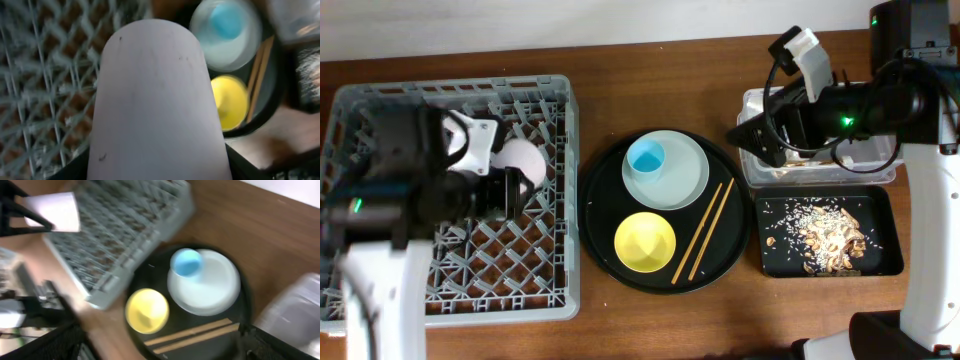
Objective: Sort waste into correct bins and load items into the dishwasher rack
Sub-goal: 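Lower the pink cup into the dish rack and open the left gripper, then reach the right gripper to the blue cup on the white plate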
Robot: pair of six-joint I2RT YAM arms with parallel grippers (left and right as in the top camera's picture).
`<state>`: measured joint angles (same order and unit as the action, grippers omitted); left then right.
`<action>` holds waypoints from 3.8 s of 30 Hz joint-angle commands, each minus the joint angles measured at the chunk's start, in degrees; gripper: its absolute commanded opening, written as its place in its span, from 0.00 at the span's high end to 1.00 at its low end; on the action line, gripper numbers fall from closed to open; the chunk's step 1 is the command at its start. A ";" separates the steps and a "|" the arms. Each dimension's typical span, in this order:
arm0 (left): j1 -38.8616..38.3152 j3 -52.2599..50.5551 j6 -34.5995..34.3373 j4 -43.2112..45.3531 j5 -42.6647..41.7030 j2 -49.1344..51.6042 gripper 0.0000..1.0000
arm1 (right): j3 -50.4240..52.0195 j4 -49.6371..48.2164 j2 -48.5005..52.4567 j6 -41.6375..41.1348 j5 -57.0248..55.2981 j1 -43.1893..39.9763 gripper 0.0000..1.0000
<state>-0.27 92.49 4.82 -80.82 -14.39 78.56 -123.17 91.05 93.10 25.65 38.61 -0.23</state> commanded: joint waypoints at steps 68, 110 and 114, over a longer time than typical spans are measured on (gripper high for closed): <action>-1.11 0.35 -5.73 5.86 -4.02 14.43 0.51 | 0.55 -5.92 15.04 -9.25 6.82 20.79 0.17; -1.60 0.17 -5.70 5.66 -2.14 14.43 0.39 | 22.47 -36.15 28.79 -32.15 -35.71 33.90 0.93; -1.60 0.17 -5.70 6.25 -2.36 14.43 0.39 | 18.01 -31.01 26.56 -32.11 -36.35 33.81 0.96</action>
<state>-1.85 91.96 -0.95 -75.09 -16.93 93.73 -101.56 56.62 121.71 -6.00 2.74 33.34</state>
